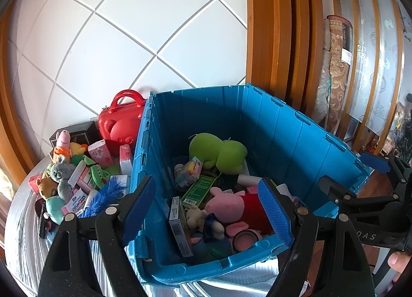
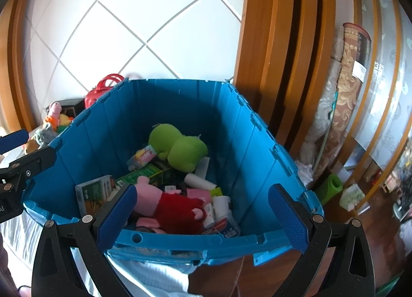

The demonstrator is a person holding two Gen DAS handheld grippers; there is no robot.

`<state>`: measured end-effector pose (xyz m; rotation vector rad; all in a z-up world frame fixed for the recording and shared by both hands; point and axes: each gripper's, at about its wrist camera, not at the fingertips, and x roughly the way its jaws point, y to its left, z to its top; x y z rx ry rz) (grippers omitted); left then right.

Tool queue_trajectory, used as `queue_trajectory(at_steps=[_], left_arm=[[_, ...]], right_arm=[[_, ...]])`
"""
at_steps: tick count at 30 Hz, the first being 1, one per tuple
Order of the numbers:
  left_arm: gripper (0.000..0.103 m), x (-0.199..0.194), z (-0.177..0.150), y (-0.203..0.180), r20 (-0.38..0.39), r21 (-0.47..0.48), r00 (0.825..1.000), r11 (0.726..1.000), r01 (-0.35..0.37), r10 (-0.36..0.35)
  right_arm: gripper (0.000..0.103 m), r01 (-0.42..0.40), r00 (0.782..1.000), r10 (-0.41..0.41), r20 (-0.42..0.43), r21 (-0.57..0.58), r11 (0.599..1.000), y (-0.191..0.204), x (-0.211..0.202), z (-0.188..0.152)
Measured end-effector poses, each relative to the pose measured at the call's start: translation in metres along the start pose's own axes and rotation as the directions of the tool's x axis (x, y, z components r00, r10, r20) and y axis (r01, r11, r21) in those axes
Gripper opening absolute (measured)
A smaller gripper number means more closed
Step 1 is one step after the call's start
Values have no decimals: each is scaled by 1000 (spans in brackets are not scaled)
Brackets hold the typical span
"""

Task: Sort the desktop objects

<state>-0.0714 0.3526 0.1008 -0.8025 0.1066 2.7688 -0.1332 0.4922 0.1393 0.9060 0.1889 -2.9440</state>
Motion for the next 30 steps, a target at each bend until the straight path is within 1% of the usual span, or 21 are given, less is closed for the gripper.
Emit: queue_trajectory(at_steps=[10, 30], left_arm=[[82, 3, 0, 1, -6, 4, 1000, 1000, -15, 15], [82, 6, -1, 0, -18, 9, 1000, 1000, -5, 5]], right_arm=[[103, -1, 1000, 1, -3, -5, 1000, 3, 3, 2], [103, 4, 1000, -4, -10, 3, 1000, 2, 4, 2]])
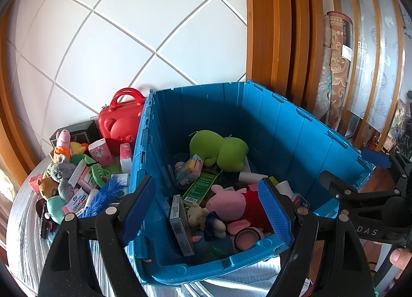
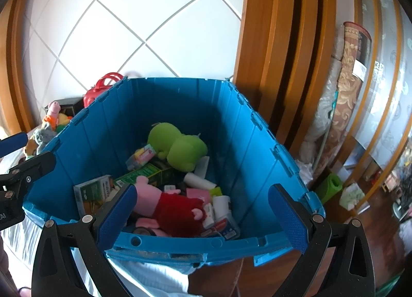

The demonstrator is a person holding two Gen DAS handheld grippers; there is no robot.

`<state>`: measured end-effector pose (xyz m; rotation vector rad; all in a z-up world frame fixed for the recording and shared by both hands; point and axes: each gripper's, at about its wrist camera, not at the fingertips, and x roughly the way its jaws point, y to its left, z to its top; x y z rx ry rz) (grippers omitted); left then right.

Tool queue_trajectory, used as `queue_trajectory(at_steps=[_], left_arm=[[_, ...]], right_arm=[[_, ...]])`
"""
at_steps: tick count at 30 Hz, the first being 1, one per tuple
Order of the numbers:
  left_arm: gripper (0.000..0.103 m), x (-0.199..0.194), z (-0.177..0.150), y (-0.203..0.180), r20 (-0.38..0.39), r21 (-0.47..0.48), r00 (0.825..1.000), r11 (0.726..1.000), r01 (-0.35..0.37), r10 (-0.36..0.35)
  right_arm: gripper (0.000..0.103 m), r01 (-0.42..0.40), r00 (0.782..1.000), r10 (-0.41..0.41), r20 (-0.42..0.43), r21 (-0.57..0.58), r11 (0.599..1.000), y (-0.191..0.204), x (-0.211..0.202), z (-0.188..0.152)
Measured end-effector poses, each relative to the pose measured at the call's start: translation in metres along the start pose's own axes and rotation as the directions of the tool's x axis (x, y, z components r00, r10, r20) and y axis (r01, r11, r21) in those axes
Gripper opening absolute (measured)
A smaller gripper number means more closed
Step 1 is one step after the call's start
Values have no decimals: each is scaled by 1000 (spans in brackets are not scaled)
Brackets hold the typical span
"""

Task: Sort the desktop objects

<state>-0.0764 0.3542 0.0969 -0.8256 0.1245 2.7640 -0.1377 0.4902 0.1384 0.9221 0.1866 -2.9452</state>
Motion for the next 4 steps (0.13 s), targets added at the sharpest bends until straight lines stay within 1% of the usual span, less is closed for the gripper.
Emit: queue_trajectory(at_steps=[4], left_arm=[[82, 0, 0, 0, 1, 1, 1000, 1000, 1, -1]], right_arm=[[103, 1, 1000, -1, 1, 0, 1000, 0, 1, 1]])
